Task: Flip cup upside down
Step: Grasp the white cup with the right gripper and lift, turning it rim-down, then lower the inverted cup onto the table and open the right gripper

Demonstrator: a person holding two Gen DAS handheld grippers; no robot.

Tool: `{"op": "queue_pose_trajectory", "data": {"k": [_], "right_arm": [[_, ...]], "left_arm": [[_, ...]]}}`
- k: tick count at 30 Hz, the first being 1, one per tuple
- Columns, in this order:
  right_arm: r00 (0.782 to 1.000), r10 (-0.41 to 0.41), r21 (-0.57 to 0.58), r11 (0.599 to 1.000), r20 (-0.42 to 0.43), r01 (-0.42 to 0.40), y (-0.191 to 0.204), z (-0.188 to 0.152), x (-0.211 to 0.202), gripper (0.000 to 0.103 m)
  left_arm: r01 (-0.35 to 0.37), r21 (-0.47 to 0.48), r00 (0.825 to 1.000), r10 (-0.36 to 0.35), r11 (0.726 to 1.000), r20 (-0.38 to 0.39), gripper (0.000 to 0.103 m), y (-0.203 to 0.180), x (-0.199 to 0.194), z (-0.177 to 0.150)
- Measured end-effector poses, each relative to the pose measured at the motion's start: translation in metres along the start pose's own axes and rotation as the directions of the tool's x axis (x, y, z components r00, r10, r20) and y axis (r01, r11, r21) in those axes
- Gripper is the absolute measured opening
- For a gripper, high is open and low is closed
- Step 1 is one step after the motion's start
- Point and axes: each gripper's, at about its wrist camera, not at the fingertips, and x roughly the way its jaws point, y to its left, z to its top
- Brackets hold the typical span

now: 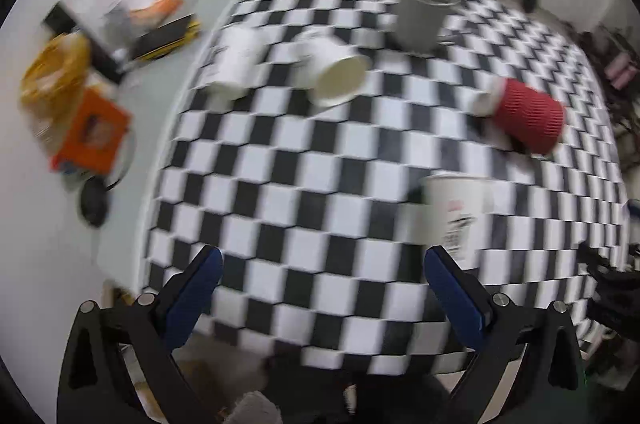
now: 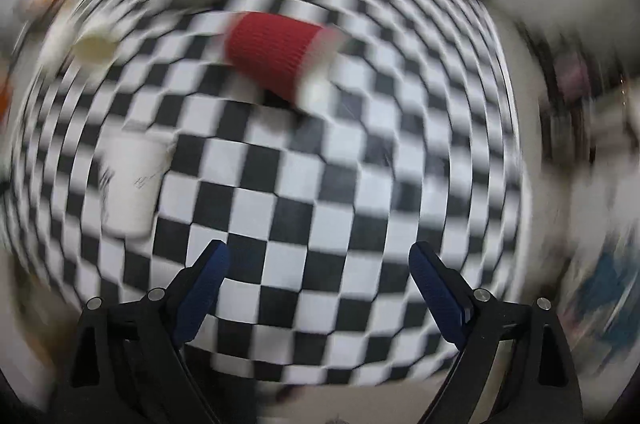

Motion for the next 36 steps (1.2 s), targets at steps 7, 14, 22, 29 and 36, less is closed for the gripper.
{"op": "queue_pose_trajectory", "data": {"k": [7,14,22,29,36], "right_arm": [[0.956,-0.154,-0.781,0.552,0.248,0.291,0.13,-0.003,-0.021,0.092],[0.815,-0.095,-0.778,-0.378,0.572,0.502,0.171,-0.053,0.04,0.083],[0.749,0.128,-0.417,-0.764,0.651,0.493,0.171,-0.071,0.077,0.083],[0.777,0.135,-0.374,-0.818,0.615,0.437,0.188,-0.075,0.094,0.063],[0.916,-0.172,-0.865,-0.429,0.362,0.261,0.23,-0.02,0.064,0.062]], "left_arm": [[-0.102,0.015,0.989,0.103,0.995,-0.106,0.103,0.011,0.061,-0.027],[-0.063,0.044,0.982,0.07,0.997,-0.176,0.103,0.007,0.105,-0.035],[-0.033,0.027,0.978,0.038,0.999,-0.206,0.103,0.014,0.121,-0.027],[-0.05,-0.029,0.976,0.043,0.998,-0.213,0.103,0.047,0.124,-0.018],[-0.088,-0.066,0.976,0.073,0.994,-0.204,0.103,0.075,0.118,-0.006]]}}
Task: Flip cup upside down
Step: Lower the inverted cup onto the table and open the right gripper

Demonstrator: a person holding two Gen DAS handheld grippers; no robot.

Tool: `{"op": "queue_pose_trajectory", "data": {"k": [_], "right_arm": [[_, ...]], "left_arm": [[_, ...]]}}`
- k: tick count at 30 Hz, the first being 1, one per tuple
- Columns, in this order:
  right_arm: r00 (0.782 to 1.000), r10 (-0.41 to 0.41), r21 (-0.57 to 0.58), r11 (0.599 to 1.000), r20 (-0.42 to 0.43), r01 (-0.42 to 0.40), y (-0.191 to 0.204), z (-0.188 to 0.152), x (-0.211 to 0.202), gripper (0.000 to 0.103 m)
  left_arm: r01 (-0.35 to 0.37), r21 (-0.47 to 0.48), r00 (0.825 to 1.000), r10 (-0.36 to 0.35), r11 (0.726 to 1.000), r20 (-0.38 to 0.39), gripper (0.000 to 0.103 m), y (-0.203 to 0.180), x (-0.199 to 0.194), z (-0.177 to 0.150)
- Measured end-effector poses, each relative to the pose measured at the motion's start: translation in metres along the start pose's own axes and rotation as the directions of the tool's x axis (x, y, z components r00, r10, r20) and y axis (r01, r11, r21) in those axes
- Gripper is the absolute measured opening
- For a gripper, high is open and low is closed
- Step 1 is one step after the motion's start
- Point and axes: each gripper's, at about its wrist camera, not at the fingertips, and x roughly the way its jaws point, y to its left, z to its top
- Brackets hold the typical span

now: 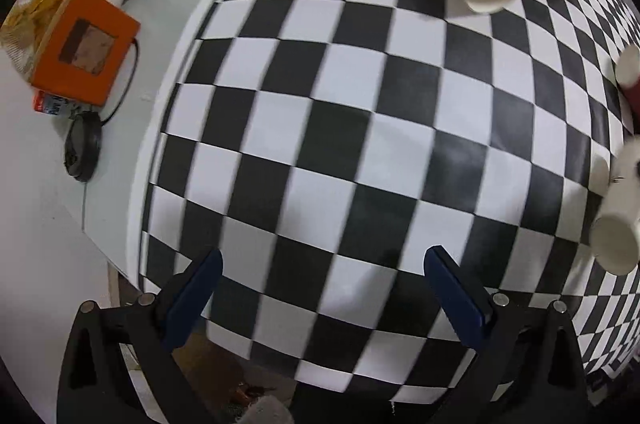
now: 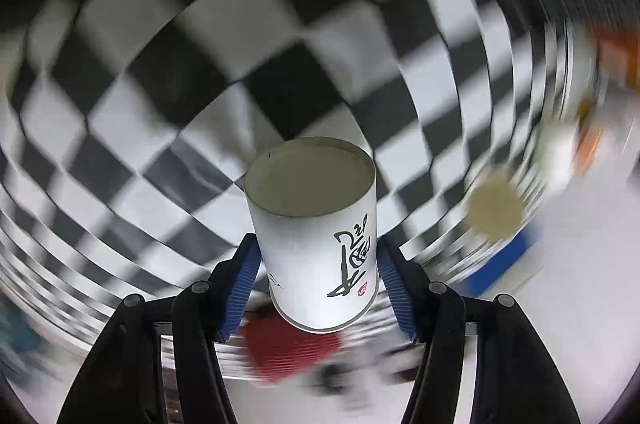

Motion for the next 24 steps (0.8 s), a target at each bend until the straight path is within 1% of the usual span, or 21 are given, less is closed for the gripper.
{"op": "queue_pose_trajectory", "data": {"k": [1,2,3,4,6,7,8,9,10,11,12,13,15,18,19,22,24], "right_arm": [[0.994,0.105,0.122,0.987,-0.005,-0.104,-0.018,-0.003,0.001,0.062],[0.98,0.199,0.232,0.953,0.005,-0.195,-0.032,-0.008,0.003,0.061],[0.965,0.262,0.313,0.915,0.018,-0.255,-0.043,-0.014,0.006,0.061],[0.94,0.338,0.412,0.852,0.041,-0.324,-0.059,-0.023,0.012,0.061],[0.891,0.443,0.545,0.726,0.095,-0.419,-0.075,-0.041,0.021,0.061],[0.855,0.503,0.604,0.644,0.13,-0.47,-0.083,-0.051,0.029,0.061],[0.813,0.557,0.652,0.555,0.17,-0.516,-0.088,-0.061,0.037,0.061],[0.775,0.597,0.688,0.474,0.207,-0.55,-0.092,-0.071,0.045,0.062],[0.721,0.642,0.725,0.362,0.262,-0.585,-0.096,-0.081,0.055,0.062],[0.672,0.673,0.748,0.263,0.31,-0.609,-0.097,-0.09,0.065,0.062],[0.636,0.691,0.762,0.191,0.344,-0.619,-0.098,-0.096,0.073,0.062],[0.594,0.706,0.774,0.102,0.386,-0.625,-0.097,-0.104,0.083,0.062],[0.531,0.718,0.786,-0.036,0.45,-0.617,-0.095,-0.115,0.098,0.062],[0.459,0.707,0.781,-0.214,0.538,-0.586,-0.088,-0.129,0.115,0.062],[0.441,0.7,0.778,-0.264,0.561,-0.571,-0.085,-0.132,0.119,0.061],[0.405,0.677,0.759,-0.368,0.615,-0.538,-0.078,-0.138,0.127,0.062],[0.393,0.657,0.744,-0.414,0.643,-0.525,-0.072,-0.144,0.128,0.062]], "left_arm": [[-0.005,-0.003,1.0,0.005,1.0,0.003,0.103,0.003,-0.001,0.002],[-0.008,-0.003,1.0,0.008,1.0,0.004,0.103,0.005,-0.002,0.004],[-0.01,-0.003,1.0,0.01,1.0,0.004,0.103,0.007,-0.003,0.005],[-0.012,-0.003,1.0,0.012,1.0,0.006,0.103,0.008,-0.004,0.006],[-0.016,0.004,1.0,0.016,1.0,0.009,0.103,0.009,-0.006,0.009],[-0.015,0.007,1.0,0.015,1.0,0.01,0.103,0.015,-0.004,0.014],[-0.013,0.012,1.0,0.013,1.0,0.014,0.103,0.015,-0.004,0.015],[-0.01,0.016,1.0,0.01,1.0,0.019,0.103,0.018,-0.002,0.013],[-0.008,0.025,1.0,0.008,1.0,0.025,0.103,0.017,-0.004,0.013],[-0.007,0.033,1.0,0.007,0.999,0.03,0.103,0.014,-0.006,0.014],[-0.006,0.039,0.999,0.005,0.999,0.032,0.103,0.007,-0.009,0.014],[-0.004,0.047,0.999,0.002,0.999,0.034,0.103,0.004,-0.01,0.015],[0.001,0.062,0.999,-0.003,0.998,0.037,0.103,-0.003,-0.012,0.017],[0.006,0.085,0.999,-0.009,0.996,0.04,0.103,-0.011,-0.014,0.017],[0.008,0.092,0.999,-0.011,0.996,0.041,0.103,-0.014,-0.014,0.017],[0.016,0.107,0.999,-0.02,0.994,0.04,0.103,-0.022,-0.017,0.015],[0.023,0.119,0.999,-0.027,0.993,0.036,0.103,-0.025,-0.017,0.015]]}}
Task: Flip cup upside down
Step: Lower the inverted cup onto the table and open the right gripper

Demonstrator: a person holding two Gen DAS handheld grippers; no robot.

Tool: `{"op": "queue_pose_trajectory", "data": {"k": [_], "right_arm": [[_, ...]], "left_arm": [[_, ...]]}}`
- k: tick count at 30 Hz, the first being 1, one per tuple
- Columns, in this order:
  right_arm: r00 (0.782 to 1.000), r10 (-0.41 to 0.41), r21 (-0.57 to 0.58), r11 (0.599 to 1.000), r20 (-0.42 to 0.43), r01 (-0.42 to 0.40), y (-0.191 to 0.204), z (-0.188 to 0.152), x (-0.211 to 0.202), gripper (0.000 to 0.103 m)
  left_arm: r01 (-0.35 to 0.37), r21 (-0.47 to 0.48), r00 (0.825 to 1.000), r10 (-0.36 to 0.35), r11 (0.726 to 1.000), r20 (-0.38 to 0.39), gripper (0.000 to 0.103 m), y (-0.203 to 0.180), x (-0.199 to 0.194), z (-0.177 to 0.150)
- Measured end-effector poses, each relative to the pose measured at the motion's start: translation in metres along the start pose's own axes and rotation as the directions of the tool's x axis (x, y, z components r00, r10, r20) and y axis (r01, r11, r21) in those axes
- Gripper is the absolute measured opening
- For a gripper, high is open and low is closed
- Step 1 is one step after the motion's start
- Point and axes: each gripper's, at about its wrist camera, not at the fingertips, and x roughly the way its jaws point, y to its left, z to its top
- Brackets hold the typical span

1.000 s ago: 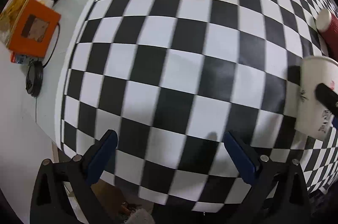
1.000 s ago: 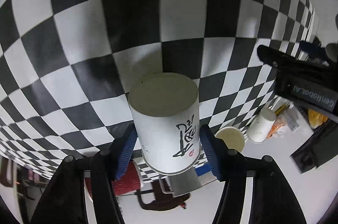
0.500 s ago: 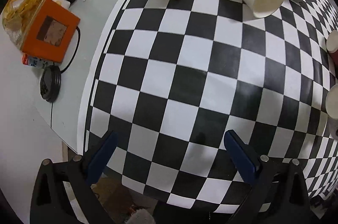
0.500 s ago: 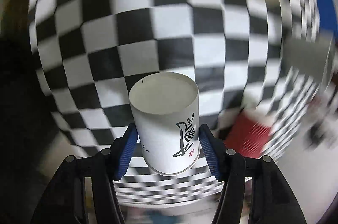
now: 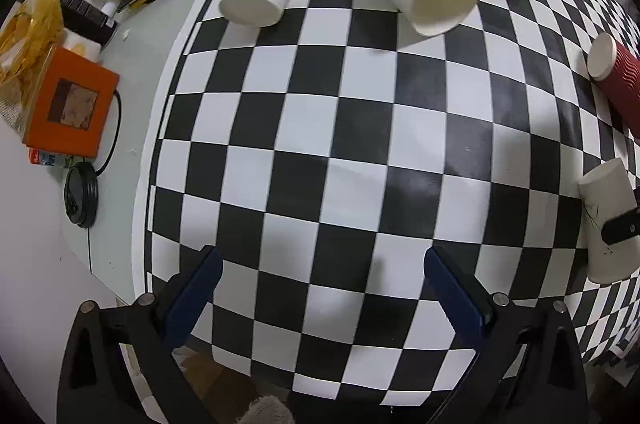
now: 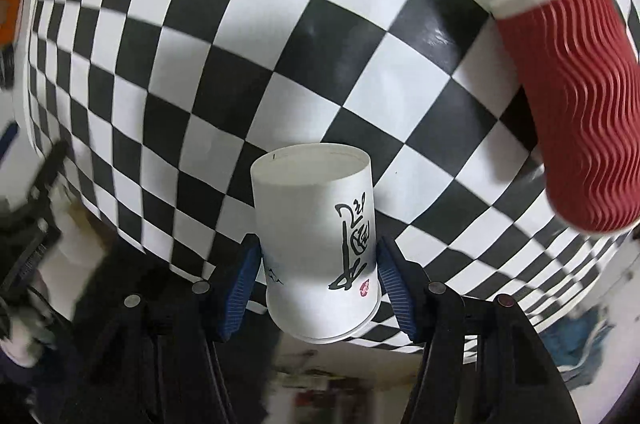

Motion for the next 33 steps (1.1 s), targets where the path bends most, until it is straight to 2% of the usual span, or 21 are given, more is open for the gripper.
{"op": "queue_pose_trajectory", "data": {"k": [4,5,7,12,14,15,16,19,21,22,23,26,28,29,30,33], "right_arm": [[0.999,0.041,0.058,0.997,0.011,-0.042,-0.016,-0.005,0.002,0.065],[0.999,0.038,0.058,0.998,0.005,-0.038,-0.032,-0.001,0.0,0.067],[1.0,0.012,0.056,0.998,0.011,-0.013,-0.041,0.007,-0.007,0.076],[0.997,-0.012,-0.001,1.0,0.071,0.012,-0.038,0.001,-0.02,0.076],[0.997,-0.016,-0.01,1.0,0.082,0.017,-0.028,-0.001,-0.02,0.073],[0.996,-0.018,-0.015,1.0,0.093,0.02,-0.027,-0.002,-0.019,0.058],[0.995,-0.022,-0.011,1.0,0.102,0.023,-0.025,-0.002,-0.018,0.059],[0.98,-0.006,0.019,1.0,0.201,0.002,-0.019,-0.01,-0.027,0.058],[0.95,0.019,0.058,0.998,0.311,-0.039,-0.022,-0.018,-0.043,0.058],[0.926,0.015,0.079,0.996,0.378,-0.049,-0.022,-0.022,-0.051,0.058],[0.892,0.007,0.103,0.993,0.452,-0.059,-0.023,-0.026,-0.058,0.058],[0.767,0.004,0.169,0.975,0.642,-0.147,-0.025,-0.038,-0.069,0.058],[0.692,-0.017,0.193,0.965,0.722,-0.178,-0.023,-0.039,-0.073,0.058],[0.643,-0.034,0.202,0.961,0.765,-0.19,-0.02,-0.042,-0.073,0.058],[0.597,-0.064,0.214,0.96,0.8,-0.183,-0.014,-0.044,-0.071,0.058],[0.482,-0.154,0.254,0.956,0.863,-0.149,-0.001,-0.052,-0.063,0.058]], "left_arm": [[0.005,0.017,1.0,-0.005,1.0,-0.004,0.103,-0.004,0.0,-0.001],[0.004,0.02,1.0,-0.004,1.0,-0.003,0.103,-0.005,0.0,-0.002],[0.001,0.026,1.0,-0.001,1.0,0.002,0.103,-0.005,-0.002,-0.002],[0.002,0.038,1.0,-0.002,0.999,0.001,0.103,-0.008,-0.003,-0.006],[0.002,0.043,1.0,-0.002,0.999,-0.002,0.103,-0.009,-0.004,-0.008],[0.004,0.045,1.0,-0.004,0.999,-0.003,0.103,-0.009,-0.004,-0.009],[0.007,0.046,1.0,-0.007,0.999,-0.004,0.103,-0.008,-0.004,-0.009],[0.019,0.037,1.0,-0.019,0.999,-0.005,0.103,-0.003,-0.005,-0.008],[0.025,0.028,1.0,-0.025,0.999,-0.007,0.103,0.0,-0.004,-0.004],[0.029,0.025,1.0,-0.028,0.999,-0.008,0.103,0.002,-0.003,-0.001],[0.034,0.02,0.999,-0.034,0.999,-0.008,0.103,0.004,-0.003,0.002],[0.053,0.01,0.999,-0.053,0.999,-0.001,0.103,0.008,0.001,0.012],[0.06,0.013,0.998,-0.06,0.998,0.01,0.103,0.01,0.002,0.019],[0.066,0.016,0.998,-0.066,0.998,0.016,0.103,0.01,0.003,0.022],[0.077,0.02,0.997,-0.077,0.997,0.026,0.103,0.01,0.003,0.026],[0.105,0.039,0.992,-0.107,0.994,0.065,0.103,0.01,0.002,0.032]]}}
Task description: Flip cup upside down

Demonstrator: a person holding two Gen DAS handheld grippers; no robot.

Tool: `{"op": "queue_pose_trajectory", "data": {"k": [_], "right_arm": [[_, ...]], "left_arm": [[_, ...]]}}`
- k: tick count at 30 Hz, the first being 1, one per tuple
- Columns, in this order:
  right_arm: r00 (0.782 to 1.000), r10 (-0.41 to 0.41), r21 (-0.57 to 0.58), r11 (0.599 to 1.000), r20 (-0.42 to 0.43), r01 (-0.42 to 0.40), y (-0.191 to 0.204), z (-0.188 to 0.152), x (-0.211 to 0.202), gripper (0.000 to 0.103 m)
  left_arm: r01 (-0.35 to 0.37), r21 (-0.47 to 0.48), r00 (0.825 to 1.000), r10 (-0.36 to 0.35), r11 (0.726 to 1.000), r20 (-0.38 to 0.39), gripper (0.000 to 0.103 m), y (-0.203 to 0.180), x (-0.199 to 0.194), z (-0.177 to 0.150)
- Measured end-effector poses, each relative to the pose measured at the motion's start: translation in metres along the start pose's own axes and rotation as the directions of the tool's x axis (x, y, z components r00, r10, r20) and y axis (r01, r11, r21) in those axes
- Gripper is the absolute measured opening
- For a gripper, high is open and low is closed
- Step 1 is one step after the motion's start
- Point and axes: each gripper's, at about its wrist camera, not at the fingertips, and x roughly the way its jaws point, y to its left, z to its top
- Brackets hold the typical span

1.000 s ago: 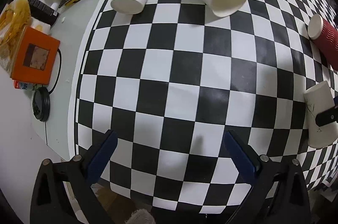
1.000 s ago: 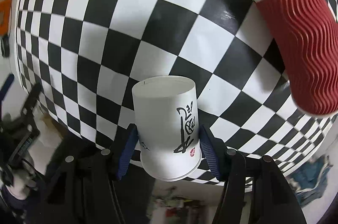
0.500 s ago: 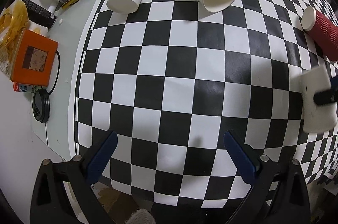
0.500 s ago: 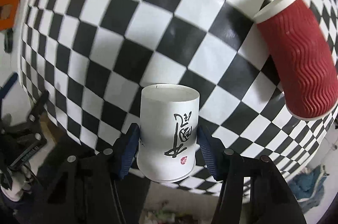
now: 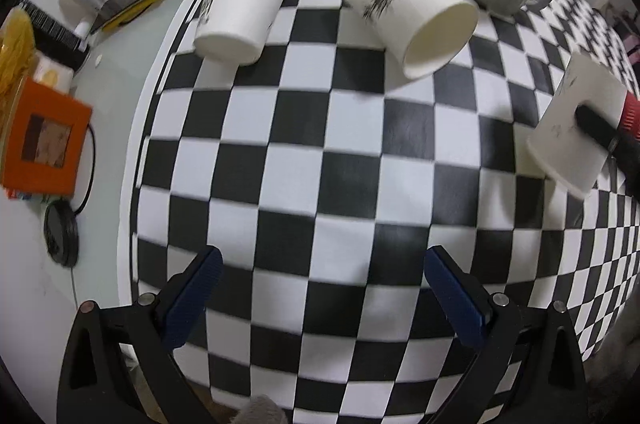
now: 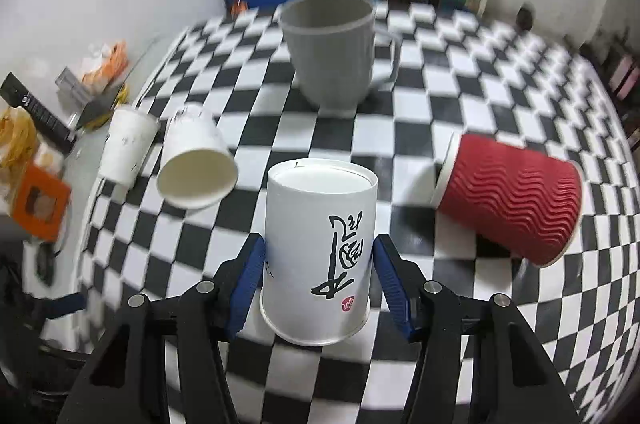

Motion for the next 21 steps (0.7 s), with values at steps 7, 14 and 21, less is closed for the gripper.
{"op": "queue_pose_trajectory", "data": {"k": [7,14,21], "right_arm": [[0.992,-0.083,-0.024,0.996,0.098,0.085,0.021,-0.044,-0.005,0.059],[0.994,-0.105,-0.017,0.994,0.028,0.106,0.03,-0.065,-0.007,0.071],[0.984,-0.174,0.061,0.983,0.019,0.173,0.016,-0.071,-0.047,0.101]], "left_arm": [[0.019,0.05,0.999,-0.021,0.999,0.047,0.103,-0.007,-0.003,0.004],[0.006,0.063,0.997,-0.011,0.998,0.077,0.103,-0.015,-0.014,-0.008],[-0.006,0.074,0.989,-0.005,0.997,0.147,0.103,-0.016,-0.062,-0.018]]}}
